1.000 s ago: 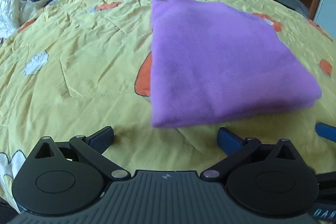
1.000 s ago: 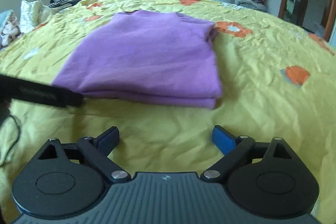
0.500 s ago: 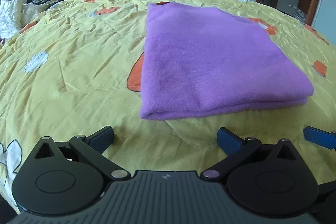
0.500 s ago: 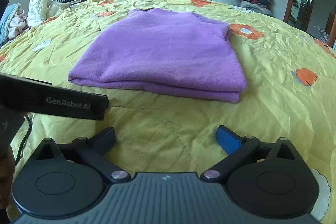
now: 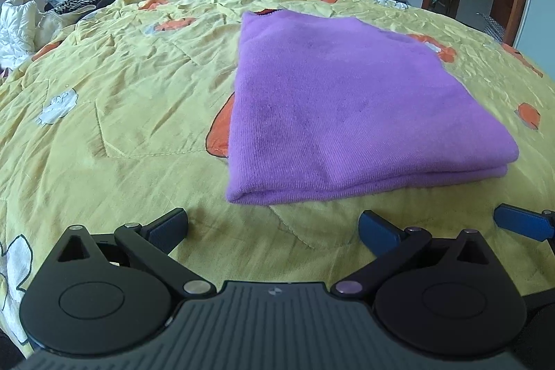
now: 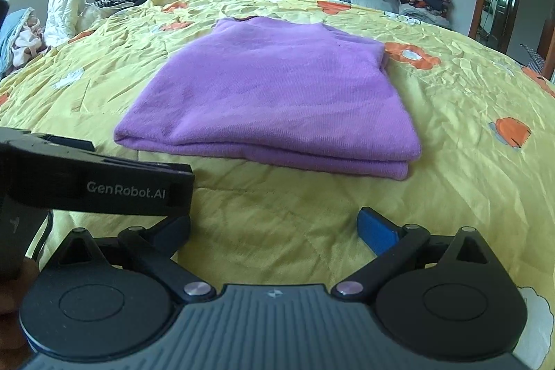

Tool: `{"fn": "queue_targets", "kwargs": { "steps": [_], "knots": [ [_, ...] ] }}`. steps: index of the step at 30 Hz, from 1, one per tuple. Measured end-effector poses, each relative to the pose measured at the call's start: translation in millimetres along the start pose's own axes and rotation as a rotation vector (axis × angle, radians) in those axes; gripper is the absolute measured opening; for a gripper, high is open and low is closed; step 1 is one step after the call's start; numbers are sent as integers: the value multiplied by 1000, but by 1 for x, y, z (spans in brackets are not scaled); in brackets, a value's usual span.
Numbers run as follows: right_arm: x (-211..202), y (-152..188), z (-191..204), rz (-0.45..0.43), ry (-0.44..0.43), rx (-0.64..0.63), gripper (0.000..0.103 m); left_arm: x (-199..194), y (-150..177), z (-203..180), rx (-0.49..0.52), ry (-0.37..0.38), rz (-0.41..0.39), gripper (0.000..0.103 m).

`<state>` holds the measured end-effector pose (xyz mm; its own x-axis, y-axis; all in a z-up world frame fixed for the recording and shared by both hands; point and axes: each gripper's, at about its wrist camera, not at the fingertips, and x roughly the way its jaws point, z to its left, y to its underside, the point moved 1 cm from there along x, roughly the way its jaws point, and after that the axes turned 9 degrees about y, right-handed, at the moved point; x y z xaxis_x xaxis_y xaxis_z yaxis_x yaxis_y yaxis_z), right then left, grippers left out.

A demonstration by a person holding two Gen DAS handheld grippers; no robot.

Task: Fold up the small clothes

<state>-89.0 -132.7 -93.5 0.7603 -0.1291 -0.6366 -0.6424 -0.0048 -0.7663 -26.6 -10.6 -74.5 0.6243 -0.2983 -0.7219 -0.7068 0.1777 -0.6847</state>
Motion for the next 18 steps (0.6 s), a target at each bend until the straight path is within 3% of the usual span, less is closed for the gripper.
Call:
{"fn": "queue_targets", "kwargs": {
  "steps": [18],
  "knots": [
    [2, -1, 0, -3, 7, 8, 103, 0, 2, -1, 1, -4, -12, 103]
  ]
}}
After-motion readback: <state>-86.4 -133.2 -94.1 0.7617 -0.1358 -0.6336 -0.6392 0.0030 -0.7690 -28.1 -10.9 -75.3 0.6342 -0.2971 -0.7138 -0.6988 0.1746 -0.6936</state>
